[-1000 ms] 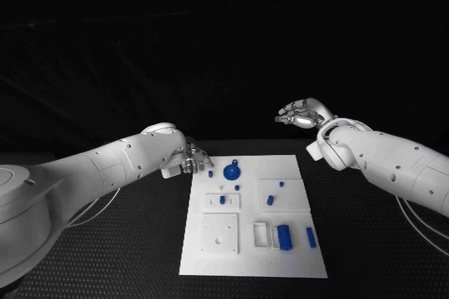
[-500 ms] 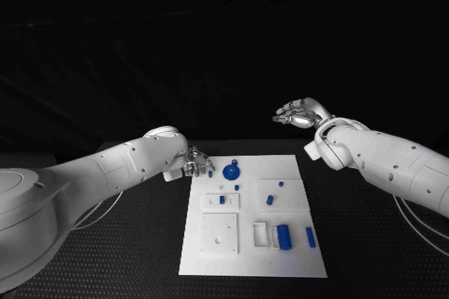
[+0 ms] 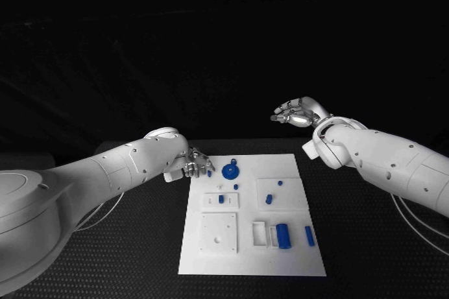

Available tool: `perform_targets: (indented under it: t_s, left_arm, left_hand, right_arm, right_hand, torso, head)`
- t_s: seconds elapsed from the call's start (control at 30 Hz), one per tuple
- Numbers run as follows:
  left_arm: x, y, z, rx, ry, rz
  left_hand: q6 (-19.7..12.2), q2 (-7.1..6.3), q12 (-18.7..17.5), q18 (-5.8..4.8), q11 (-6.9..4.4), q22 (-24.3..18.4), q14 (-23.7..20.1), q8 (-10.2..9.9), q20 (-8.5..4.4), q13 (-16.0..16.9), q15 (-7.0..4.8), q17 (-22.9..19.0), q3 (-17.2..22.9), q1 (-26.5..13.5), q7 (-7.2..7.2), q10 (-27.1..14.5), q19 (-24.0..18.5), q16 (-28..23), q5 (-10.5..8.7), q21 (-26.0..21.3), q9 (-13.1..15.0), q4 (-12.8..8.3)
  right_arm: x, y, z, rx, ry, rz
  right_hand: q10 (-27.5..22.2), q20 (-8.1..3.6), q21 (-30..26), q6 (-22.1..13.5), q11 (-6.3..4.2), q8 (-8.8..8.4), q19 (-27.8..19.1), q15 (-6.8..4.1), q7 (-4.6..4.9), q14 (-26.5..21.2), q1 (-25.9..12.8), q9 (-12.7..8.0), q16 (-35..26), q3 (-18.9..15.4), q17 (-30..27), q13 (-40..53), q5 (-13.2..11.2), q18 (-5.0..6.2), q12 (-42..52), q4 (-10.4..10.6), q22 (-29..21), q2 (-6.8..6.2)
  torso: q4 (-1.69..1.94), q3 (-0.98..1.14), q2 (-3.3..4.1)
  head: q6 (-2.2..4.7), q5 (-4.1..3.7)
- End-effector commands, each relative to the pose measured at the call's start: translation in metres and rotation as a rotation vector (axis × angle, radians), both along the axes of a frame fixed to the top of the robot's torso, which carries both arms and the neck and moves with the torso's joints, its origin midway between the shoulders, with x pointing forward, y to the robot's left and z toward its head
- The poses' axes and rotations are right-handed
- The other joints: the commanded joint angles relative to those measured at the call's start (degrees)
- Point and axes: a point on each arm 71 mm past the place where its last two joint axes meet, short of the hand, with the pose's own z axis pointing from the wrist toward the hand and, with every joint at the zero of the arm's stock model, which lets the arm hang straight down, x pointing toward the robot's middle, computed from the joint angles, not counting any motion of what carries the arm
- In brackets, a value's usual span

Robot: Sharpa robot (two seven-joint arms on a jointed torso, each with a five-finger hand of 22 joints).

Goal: Assemble the parts on the task board

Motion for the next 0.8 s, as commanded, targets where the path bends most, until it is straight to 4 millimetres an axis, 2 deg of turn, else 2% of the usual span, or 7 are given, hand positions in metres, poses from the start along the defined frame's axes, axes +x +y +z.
perform_targets:
  t_s: [0.03, 0.4, 0.8]
  left_arm:
    - [-0.001, -0.004, -0.002, -0.011, 0.013, -0.02]
    - [-0.002, -0.007, -0.009, -0.02, 0.021, -0.016]
    - [-0.002, -0.005, -0.011, -0.03, 0.016, -0.002]
  left_hand:
    - [-0.5, 0.74, -0.3, 0.45, 0.32, 0.1, 0.0, 0.2, -3.81, 0.1, 0.18, -0.1, 0.0, 0.2, 0.04, 0.0, 0.2, 0.1, -0.08, -0.3, -0.3, -0.4]
    - [-0.2, 3.42, -0.2, 0.39, 0.28, 0.5, 0.1, 0.6, -3.83, 0.3, 0.14, -0.1, 0.4, 1.4, -0.01, 0.1, 0.3, 0.3, -0.07, -0.4, -1.6, -1.9]
    - [-0.1, 4.32, -0.2, 0.35, 0.27, 0.6, 0.2, 0.7, -3.84, 0.4, 0.11, -0.1, 0.5, 1.8, -0.02, 0.2, 0.5, 0.4, -0.07, -0.5, -2.0, -2.3]
  right_arm:
    - [0.0, 0.003, 0.0, -0.001, -0.001, 0.015]
    - [-0.001, 0.003, 0.0, 0.0, -0.001, 0.017]
    - [-0.001, 0.003, 0.0, 0.0, -0.001, 0.017]
  right_hand:
    - [0.3, -0.01, -0.2, -0.4, 0.28, 0.21, -0.5, -0.05, 1.27, -0.5, -0.3, -0.1, -0.2, -0.2, -0.1, -0.1, 0.4, 0.56, -0.3, 0.0, 0.1, 0.27]
    - [0.3, 0.0, -0.2, -0.4, 0.28, 0.22, -0.5, -0.05, 1.27, -0.5, -0.3, -0.1, -0.2, -0.2, -0.1, -0.1, 0.4, 0.57, -0.3, 0.0, 0.1, 0.28]
    - [0.3, 0.0, -0.2, -0.4, 0.28, 0.23, -0.6, -0.05, 1.27, -0.6, -0.3, -0.1, -0.2, -0.3, -0.1, -0.1, 0.4, 0.58, -0.3, 0.0, 0.1, 0.29]
  torso:
    - [0.06, -0.01, -0.08]
    - [0.02, -0.01, -0.01]
    - [0.08, 0.01, -0.06]
  head:
    - [-0.11, -0.08]
    - [-0.08, -0.12]
    - [-0.26, -0.33]
